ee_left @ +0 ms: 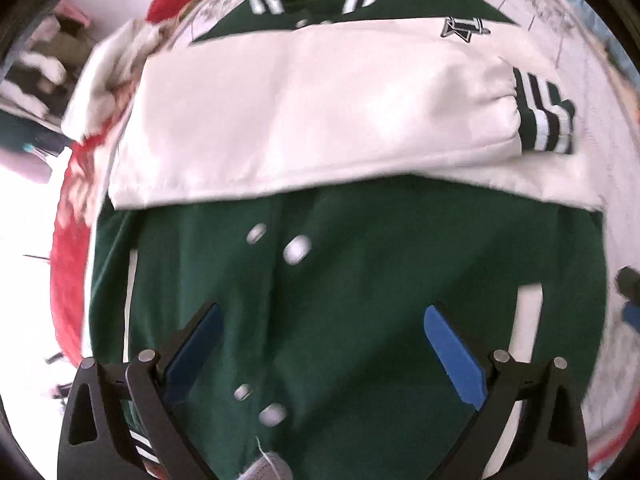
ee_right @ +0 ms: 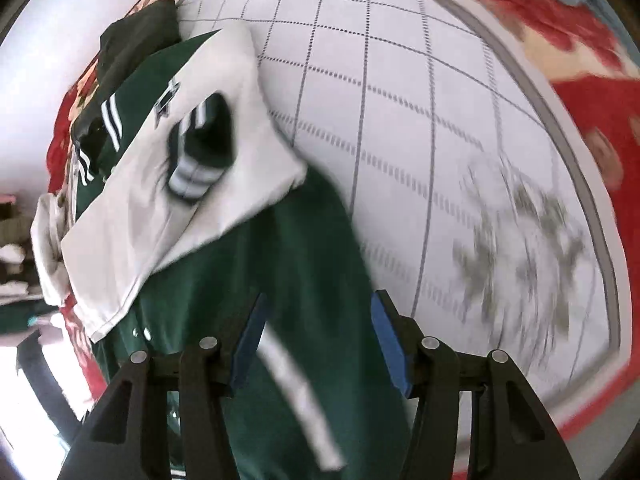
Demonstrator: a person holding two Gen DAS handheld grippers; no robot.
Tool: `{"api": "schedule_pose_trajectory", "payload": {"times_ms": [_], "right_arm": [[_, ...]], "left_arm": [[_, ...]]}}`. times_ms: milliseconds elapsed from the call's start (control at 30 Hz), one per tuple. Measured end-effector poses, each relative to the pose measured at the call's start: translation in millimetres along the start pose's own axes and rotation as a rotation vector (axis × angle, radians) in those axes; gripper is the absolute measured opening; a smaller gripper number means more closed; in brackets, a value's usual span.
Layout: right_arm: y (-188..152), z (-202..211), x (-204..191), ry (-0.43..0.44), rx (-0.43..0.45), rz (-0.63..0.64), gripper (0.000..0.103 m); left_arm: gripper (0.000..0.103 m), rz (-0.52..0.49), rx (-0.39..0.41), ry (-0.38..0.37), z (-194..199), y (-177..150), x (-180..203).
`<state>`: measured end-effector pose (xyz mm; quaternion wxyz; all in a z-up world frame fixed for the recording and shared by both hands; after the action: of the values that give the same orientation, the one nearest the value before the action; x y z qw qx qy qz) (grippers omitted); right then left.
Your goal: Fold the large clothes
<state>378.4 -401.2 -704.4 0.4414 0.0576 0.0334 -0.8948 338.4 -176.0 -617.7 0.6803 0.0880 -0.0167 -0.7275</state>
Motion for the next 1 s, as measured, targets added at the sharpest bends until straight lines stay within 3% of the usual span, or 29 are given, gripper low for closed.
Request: {"api": "schedule_pose_trajectory", "payload": {"times_ms": [200,300,433,567,667,733,900,967,1000], "right_arm": [[62.8,-40.0,-14.6,0.098,-0.043,0.136,0.055],[67.6,-70.0,-34.2,0.108,-0.117,0.221,0.026],[84.0,-71.8,-24.6,0.017,-0.028,0.189,0.010],[87.2,-75.9,-18.6,0.042,-0.100,0.155,0.011],[83.3,-62.8,-18.4,0.021,-0.126,0.182,0.024],[66.4,-52.5,-16.4,0.038,-0.167,0.205,0.032],[-7.6,-52.9,-9.0,0.105,-0.328,0.178,0.032],[-45.0,-65.9,-1.9,0.061,-0.388,0.209,0.032],[-55.5,-71.3,4.0,0.032,-0.395,0.216,0.020]], "left_arm": [[0.103,0.074,-0.049,0.159,-33.1,23.8,17.1],[0.103,0.105,-0.058,0.190,-36.7,25.8,17.9],[0.103,0.110,-0.057,0.194,-41.2,23.8,14.5],[0.103,0.145,-0.059,0.180,-42.5,19.2,2.9],[0.103,0.204,-0.073,0.151,-40.8,16.3,-3.2],[0.103,0.242,-0.087,0.123,-37.5,10.9,-1.8],[0.103,0.283,-0.098,0.043,-14.6,-28.4,-1.5],[0.103,0.283,-0.109,0.037,-9.5,-50.4,-4.4],[0.103,0.277,-0.120,0.046,-8.2,-66.8,-8.6]]}}
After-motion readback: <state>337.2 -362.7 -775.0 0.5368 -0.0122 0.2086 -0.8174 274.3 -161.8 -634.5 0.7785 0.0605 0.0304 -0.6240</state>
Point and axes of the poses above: each gripper's, at about its wrist camera, not at the fingertips, and z roughly against the way its jaws point, x to its right, y to its top, the point moved 8 cm from there along -z, roughly the way its jaws point, and after that the axes turned 10 degrees about -y, right-handed, at the moved point
